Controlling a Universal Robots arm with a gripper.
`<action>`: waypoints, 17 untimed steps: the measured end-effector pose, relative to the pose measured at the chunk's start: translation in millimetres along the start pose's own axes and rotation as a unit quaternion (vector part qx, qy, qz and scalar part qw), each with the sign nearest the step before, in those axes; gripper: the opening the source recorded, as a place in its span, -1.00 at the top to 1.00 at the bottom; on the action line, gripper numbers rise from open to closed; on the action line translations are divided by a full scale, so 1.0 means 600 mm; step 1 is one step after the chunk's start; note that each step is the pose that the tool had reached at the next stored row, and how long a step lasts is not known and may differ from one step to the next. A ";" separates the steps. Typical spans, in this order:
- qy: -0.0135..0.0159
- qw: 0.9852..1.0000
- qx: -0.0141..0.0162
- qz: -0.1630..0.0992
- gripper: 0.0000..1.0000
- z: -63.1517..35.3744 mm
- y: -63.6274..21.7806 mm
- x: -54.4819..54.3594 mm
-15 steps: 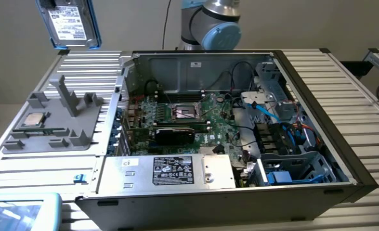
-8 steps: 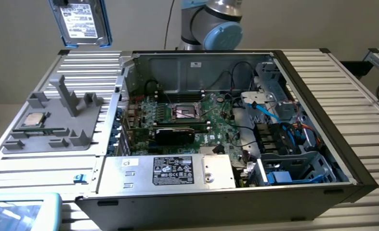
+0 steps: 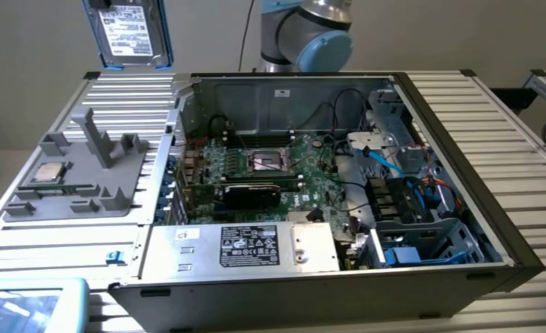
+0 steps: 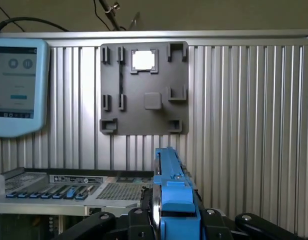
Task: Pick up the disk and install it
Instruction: 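Pick up the disk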
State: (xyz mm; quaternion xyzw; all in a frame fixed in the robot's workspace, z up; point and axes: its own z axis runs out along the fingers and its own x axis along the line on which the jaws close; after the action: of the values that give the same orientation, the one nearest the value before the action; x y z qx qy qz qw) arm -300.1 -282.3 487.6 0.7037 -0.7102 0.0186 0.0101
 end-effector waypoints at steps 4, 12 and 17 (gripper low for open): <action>-0.001 1.000 0.000 0.000 0.25 0.000 -0.015 0.014; -0.002 1.000 0.000 0.000 0.25 -0.004 -0.069 0.036; -0.003 1.000 0.000 0.000 0.25 -0.006 -0.104 0.049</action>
State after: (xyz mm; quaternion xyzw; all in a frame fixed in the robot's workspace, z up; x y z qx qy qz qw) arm -238.2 -311.9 493.0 0.7037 -0.7102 0.0167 0.0084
